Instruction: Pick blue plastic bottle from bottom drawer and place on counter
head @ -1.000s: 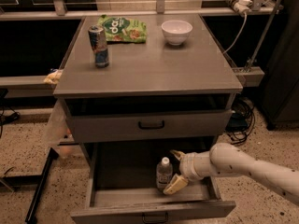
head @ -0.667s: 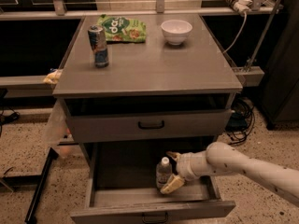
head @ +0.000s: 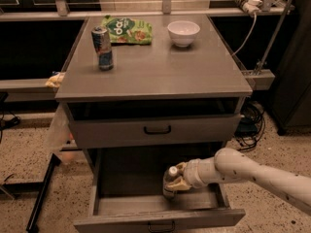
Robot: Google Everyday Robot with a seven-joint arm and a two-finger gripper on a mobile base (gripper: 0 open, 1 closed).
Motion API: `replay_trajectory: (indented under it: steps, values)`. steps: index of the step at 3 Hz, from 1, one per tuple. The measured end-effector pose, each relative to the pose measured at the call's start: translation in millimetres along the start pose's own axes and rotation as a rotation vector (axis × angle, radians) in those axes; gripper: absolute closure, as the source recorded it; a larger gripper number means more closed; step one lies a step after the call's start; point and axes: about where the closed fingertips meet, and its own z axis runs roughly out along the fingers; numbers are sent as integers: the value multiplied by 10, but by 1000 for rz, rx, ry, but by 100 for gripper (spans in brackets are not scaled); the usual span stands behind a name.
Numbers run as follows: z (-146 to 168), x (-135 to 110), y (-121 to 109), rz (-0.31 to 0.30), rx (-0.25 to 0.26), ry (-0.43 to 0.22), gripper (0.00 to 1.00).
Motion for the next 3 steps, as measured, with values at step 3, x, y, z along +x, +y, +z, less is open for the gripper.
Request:
replay_trajectory:
  steps: [3]
  values:
    - [-1250,-1217,-80,51,-62,73,100]
